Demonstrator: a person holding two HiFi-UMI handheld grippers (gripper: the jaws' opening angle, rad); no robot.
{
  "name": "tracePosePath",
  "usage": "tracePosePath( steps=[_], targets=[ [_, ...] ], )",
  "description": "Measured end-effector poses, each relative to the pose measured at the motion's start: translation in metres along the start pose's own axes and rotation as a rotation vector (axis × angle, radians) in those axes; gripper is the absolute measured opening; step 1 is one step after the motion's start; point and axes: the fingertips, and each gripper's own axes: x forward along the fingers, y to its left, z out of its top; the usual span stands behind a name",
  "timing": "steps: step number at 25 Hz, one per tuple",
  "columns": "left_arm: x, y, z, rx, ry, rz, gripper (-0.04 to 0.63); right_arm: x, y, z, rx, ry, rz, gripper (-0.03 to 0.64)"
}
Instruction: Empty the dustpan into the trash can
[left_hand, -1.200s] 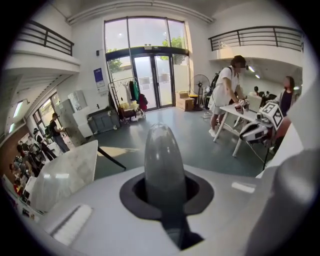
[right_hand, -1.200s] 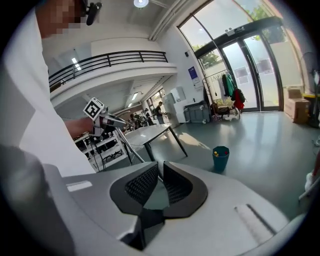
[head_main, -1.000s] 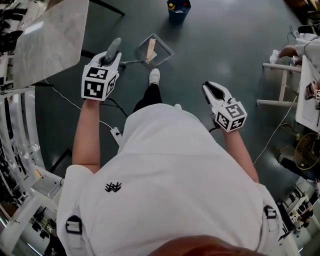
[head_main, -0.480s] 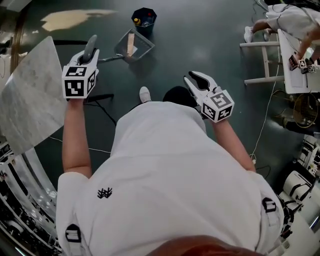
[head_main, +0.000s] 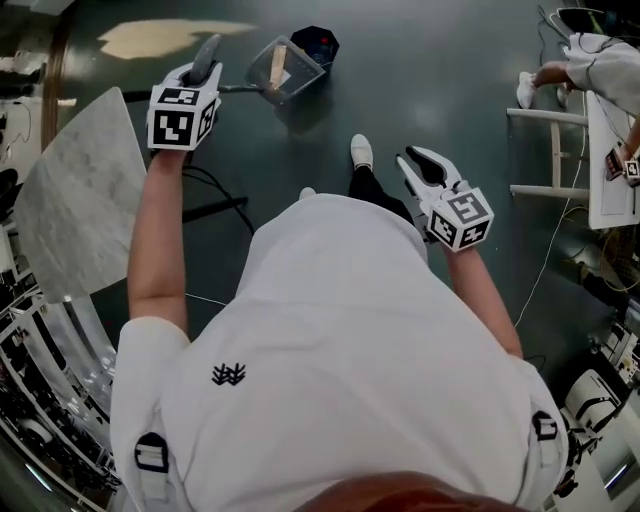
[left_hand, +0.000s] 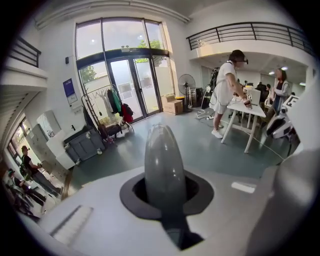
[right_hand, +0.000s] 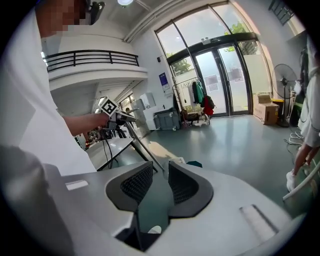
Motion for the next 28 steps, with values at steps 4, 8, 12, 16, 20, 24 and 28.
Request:
tracePosePath(
  steps=[4, 8, 12, 16, 20, 24, 28],
  targets=[
    [0.047, 0.009, 0.025, 0.041, 0.028, 0.032, 0.081, 0.013, -0.053, 0.030, -0.007, -0.001, 0.004, 0.080],
    [0.092, 0.014, 0.048, 0.088, 0.055, 0.052, 0.081, 0.025, -0.095, 0.053, 0.003, 0.003, 0.009, 0.080],
    [0.133, 0.002, 0.068, 0.159, 0.056, 0.053, 0.080, 0.032, -0.126, 0.058, 0.014, 0.034, 0.022, 0.080],
    [0.166, -0.029, 0.067, 0.279, 0.084, 0.041, 0.080, 0.033, -0.156, 0.066, 0.023, 0.033, 0.020, 0.080],
    [0.180, -0.066, 0.069, 0.423, 0.094, 0.023, 0.080, 0.033, -0.181, 0.076, 0.024, 0.027, 0.020, 0.080],
    [0.187, -0.101, 0.069, 0.606, 0.104, -0.017, 0.080, 0.040, -0.189, 0.083, 0.030, 0.024, 0.034, 0.080],
    [0.196, -0.133, 0.066, 0.783, 0.119, -0.053, 0.078, 0.048, -0.194, 0.085, 0.028, 0.021, 0.061, 0.080]
  ],
)
